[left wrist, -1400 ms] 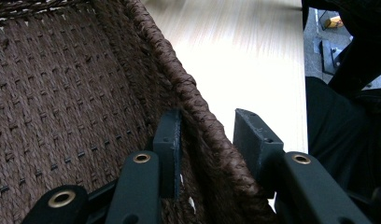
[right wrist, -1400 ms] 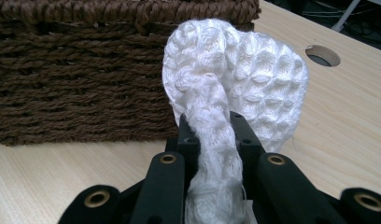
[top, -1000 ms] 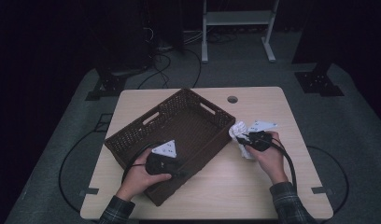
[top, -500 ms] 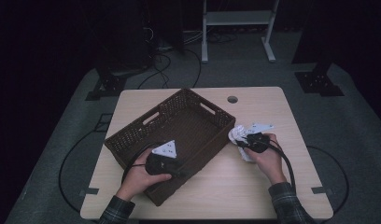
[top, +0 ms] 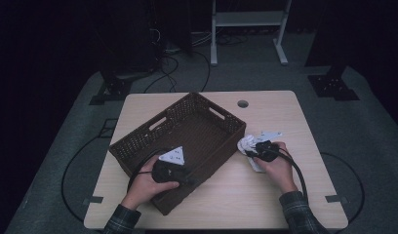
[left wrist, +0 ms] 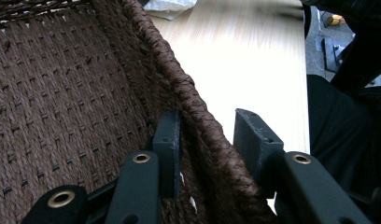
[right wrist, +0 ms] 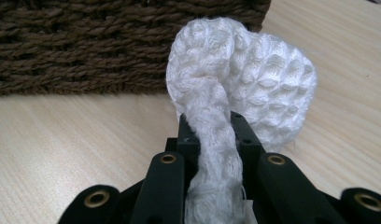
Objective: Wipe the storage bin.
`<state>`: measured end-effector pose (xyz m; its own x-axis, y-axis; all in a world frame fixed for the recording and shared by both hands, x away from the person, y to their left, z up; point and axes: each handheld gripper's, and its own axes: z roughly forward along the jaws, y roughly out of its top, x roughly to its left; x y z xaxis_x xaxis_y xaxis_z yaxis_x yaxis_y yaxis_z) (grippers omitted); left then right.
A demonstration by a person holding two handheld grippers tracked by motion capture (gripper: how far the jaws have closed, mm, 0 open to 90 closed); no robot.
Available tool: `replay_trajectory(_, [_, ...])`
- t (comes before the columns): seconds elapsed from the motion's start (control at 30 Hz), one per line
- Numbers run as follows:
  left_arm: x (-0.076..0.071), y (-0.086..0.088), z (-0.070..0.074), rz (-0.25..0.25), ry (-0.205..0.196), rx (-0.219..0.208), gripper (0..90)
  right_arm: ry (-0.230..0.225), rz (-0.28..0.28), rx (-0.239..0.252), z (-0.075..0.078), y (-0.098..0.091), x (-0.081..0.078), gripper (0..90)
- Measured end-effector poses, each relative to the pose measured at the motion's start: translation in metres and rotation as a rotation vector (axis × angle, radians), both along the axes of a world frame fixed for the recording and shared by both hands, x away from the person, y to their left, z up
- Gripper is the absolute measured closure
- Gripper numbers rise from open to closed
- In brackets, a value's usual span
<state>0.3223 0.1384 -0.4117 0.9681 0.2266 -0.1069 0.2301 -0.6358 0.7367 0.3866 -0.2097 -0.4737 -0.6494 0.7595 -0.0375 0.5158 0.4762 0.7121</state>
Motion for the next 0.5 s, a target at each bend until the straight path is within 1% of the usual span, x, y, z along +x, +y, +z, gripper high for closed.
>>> replay_trajectory(0.17, [0.0000,0.0000,0.0000,0.000,0.000,0.000,62.0,0.015,0.006,-0.018,-0.0048,0.0027,-0.0003,77.3])
replay_trajectory(0.37, [0.0000,0.0000,0.0000,0.001,0.001,0.000,61.8,0.007,0.015,-0.049,-0.0058,0.0060,-0.0019,77.4])
replay_trajectory(0.43, [0.0000,0.0000,-0.0001,0.001,0.001,0.000,61.8,0.004,0.026,-0.067,-0.0050,0.0068,-0.0029,77.3])
replay_trajectory(0.5, [0.0001,0.0001,-0.0001,0.001,0.002,-0.001,61.7,0.009,0.037,-0.057,-0.0036,0.0069,-0.0035,77.3])
